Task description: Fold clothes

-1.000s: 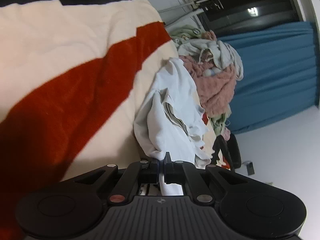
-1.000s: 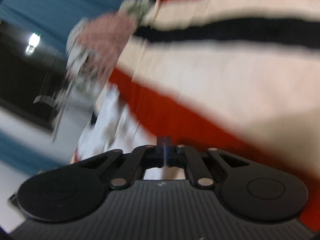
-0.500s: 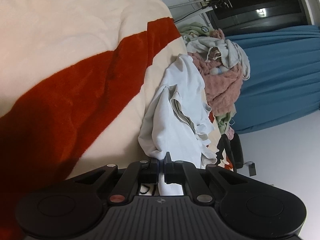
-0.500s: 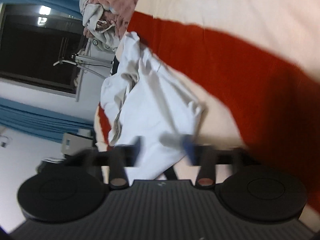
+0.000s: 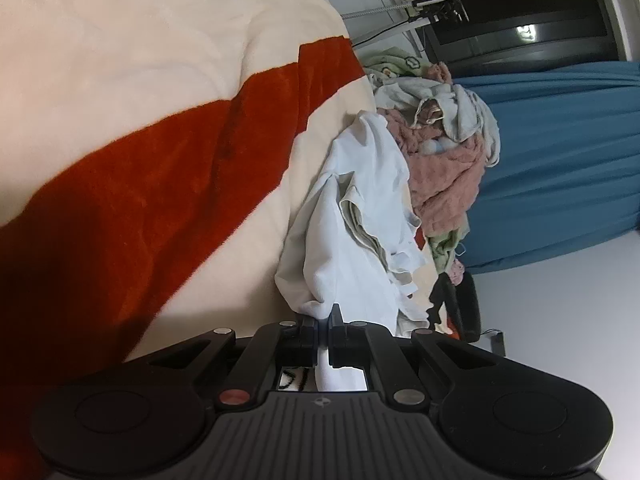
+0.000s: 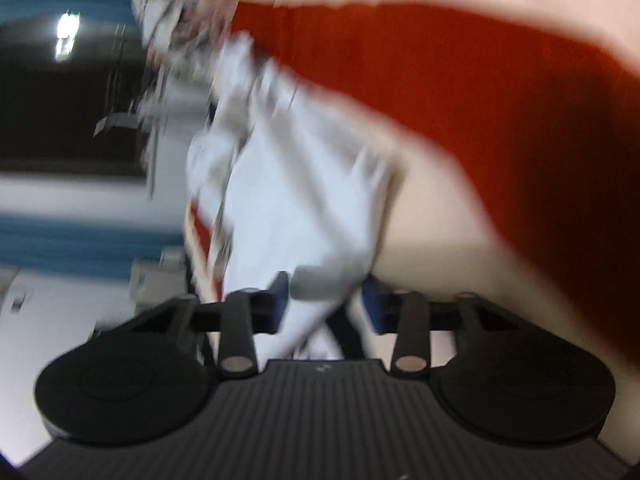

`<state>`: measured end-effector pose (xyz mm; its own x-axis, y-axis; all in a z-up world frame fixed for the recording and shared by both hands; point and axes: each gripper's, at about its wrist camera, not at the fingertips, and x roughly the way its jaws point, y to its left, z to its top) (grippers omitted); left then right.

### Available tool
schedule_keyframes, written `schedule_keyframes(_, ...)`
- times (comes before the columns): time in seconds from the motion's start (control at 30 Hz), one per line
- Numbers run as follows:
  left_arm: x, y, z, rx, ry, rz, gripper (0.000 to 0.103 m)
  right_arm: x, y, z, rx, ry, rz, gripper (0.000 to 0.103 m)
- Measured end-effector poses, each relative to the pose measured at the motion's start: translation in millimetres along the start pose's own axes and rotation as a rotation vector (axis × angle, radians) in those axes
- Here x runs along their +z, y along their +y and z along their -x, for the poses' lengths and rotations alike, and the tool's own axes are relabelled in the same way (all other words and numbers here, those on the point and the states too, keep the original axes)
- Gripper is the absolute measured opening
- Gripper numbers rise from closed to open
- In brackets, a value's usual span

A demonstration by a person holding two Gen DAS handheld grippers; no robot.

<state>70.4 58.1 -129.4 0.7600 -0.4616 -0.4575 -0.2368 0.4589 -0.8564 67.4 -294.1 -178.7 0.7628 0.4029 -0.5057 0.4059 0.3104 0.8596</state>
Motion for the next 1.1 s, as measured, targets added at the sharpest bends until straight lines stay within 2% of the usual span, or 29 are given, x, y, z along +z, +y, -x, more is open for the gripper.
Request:
schedule_keyframes(0.07,0,-1,0,-0.004,-0.002,-0.001,0.004,10,-1,4,-0.024,-0.089,-0.002,0.036)
schedule_keyframes(0.1,0,-2,0,-0.007,-0.003,0.000,0.004,13,0,6,-0.028,-0.123,0.001,0.028)
schedule_keyframes(0.17,0,-6,2,-0.022,-0.013,-0.009,0.004,16,4,9,-0.010,-0.147,0.021,0.012)
schedule_keyframes(0.27,-1,-19,13,-0.048,-0.049,-0.082,0.004,13,15,18,0.040,-0.142,0.075,0.008)
schedule_keyframes(0.33,-2,-29,24,-0.067,-0.063,-0.132,0.004,9,23,28,0.076,-0.145,0.113,0.007)
schedule_keyframes(0.47,-12,-37,62,-0.090,-0.145,-0.144,0.003,5,35,62,0.154,-0.174,0.170,0.007)
schedule_keyframes(0.6,-31,-34,101,-0.123,-0.188,-0.142,0.003,-13,42,97,0.211,-0.213,0.230,0.006)
schedule_keyframes(0.8,-63,-24,150,-0.125,-0.195,-0.152,0.003,-57,23,145,0.219,-0.248,0.280,0.006)
schedule_keyframes(0.93,-87,-15,181,-0.099,-0.216,-0.144,0.003,-82,11,178,0.208,-0.252,0.318,0.006)
schedule_keyframes(1.03,-97,-11,195,-0.087,-0.229,-0.144,0.003,-96,7,199,0.201,-0.260,0.352,0.006)
schedule_keyframes(1.1,-92,-16,192,-0.091,-0.225,-0.148,0.003,-100,9,205,0.187,-0.278,0.376,0.006)
